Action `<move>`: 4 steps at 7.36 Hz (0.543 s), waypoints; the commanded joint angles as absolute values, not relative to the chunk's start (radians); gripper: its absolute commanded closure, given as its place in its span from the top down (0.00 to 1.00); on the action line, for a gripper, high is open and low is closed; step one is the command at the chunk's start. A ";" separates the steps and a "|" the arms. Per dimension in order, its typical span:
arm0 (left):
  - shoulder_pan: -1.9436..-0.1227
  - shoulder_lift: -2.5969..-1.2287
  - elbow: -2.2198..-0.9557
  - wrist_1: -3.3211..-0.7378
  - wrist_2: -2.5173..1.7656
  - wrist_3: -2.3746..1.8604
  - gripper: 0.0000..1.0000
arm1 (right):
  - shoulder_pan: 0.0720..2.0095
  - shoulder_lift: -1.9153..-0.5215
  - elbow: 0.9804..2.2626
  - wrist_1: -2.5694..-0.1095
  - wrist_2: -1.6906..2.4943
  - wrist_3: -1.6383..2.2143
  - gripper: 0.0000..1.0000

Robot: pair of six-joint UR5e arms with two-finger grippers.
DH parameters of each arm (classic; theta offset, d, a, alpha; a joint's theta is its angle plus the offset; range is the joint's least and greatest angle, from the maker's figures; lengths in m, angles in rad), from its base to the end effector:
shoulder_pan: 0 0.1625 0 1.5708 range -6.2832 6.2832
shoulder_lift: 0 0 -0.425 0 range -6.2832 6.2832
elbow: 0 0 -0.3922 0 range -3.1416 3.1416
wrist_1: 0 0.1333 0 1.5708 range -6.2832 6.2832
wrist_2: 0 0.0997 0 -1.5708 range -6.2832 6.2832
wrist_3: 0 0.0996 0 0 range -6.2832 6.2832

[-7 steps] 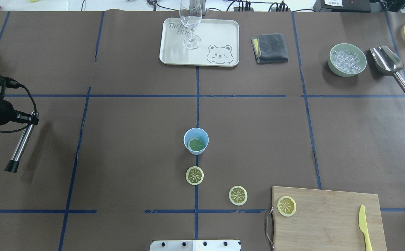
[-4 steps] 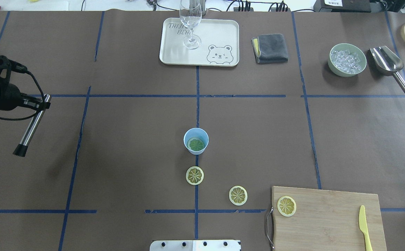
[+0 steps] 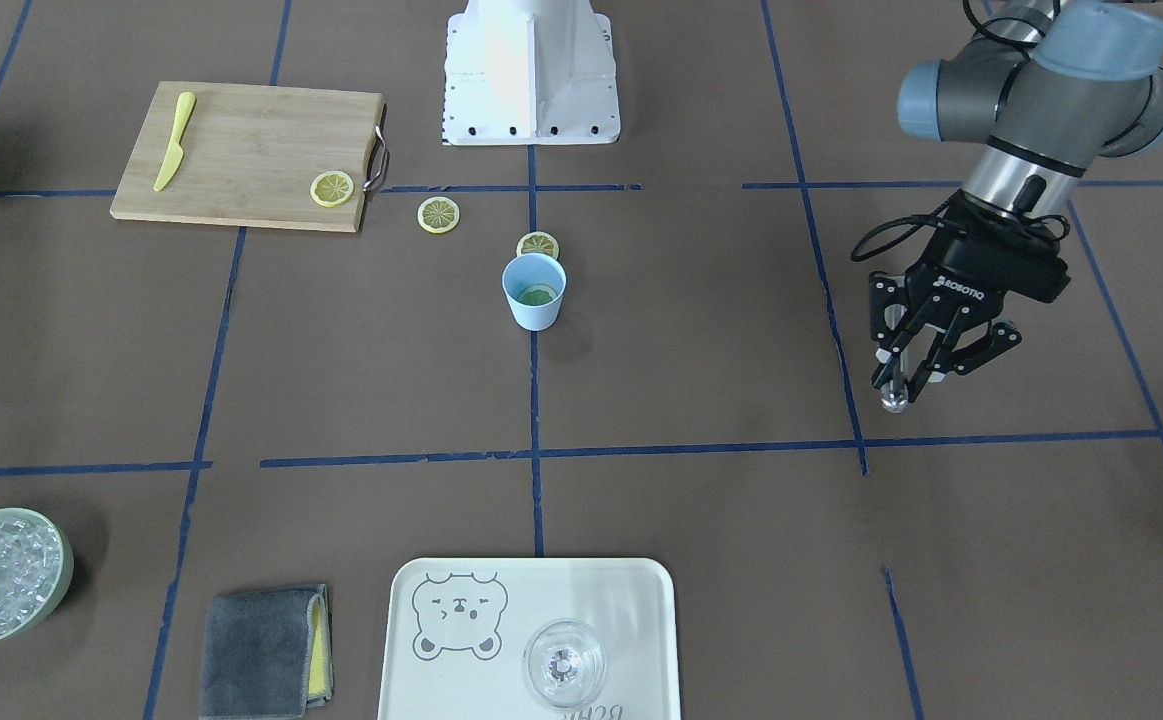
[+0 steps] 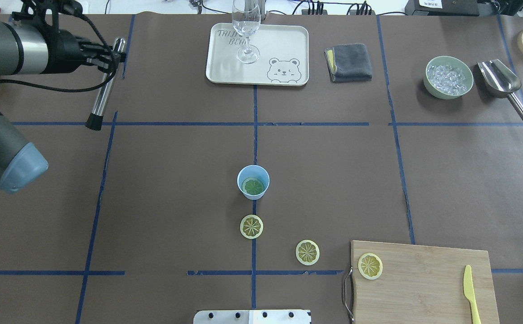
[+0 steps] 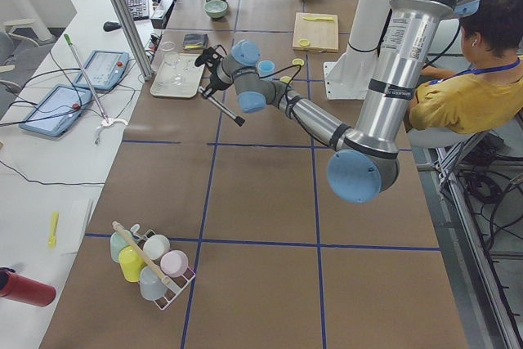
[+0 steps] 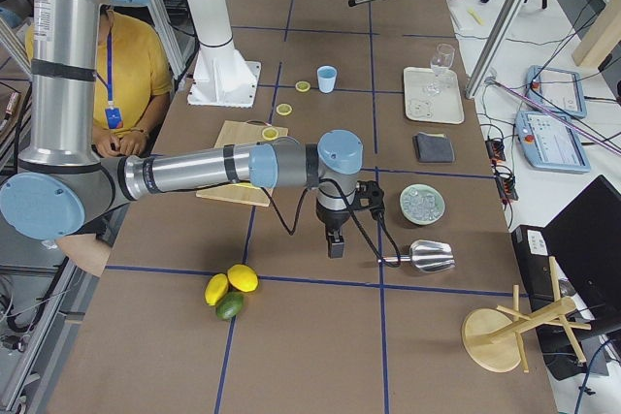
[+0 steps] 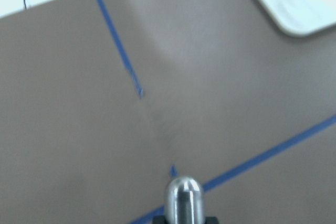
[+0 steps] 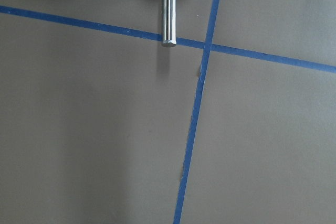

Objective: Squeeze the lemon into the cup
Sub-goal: 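Lift the steel muddler with the left gripper and move it toward the cup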

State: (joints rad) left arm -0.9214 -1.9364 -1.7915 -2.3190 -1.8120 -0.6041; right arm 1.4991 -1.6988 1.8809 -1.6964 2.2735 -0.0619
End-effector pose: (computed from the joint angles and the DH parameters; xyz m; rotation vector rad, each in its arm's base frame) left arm 0.2732 -0.5409 0.2681 0.9562 0.9447 0.1992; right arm 0.0376 -0.4391 0.5833 0.0508 -0.7034 -0.1479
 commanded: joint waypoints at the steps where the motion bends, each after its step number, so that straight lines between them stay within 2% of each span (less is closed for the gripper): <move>1: -0.878 -1.970 -1.772 -2.600 -1.697 -0.609 0.00 | 1.509 -1.706 1.881 -1.697 2.273 -0.061 1.00; 4: -0.662 -2.055 -1.700 -2.914 -1.455 -0.545 0.00 | 1.532 -1.710 1.879 -1.697 2.273 -0.061 1.00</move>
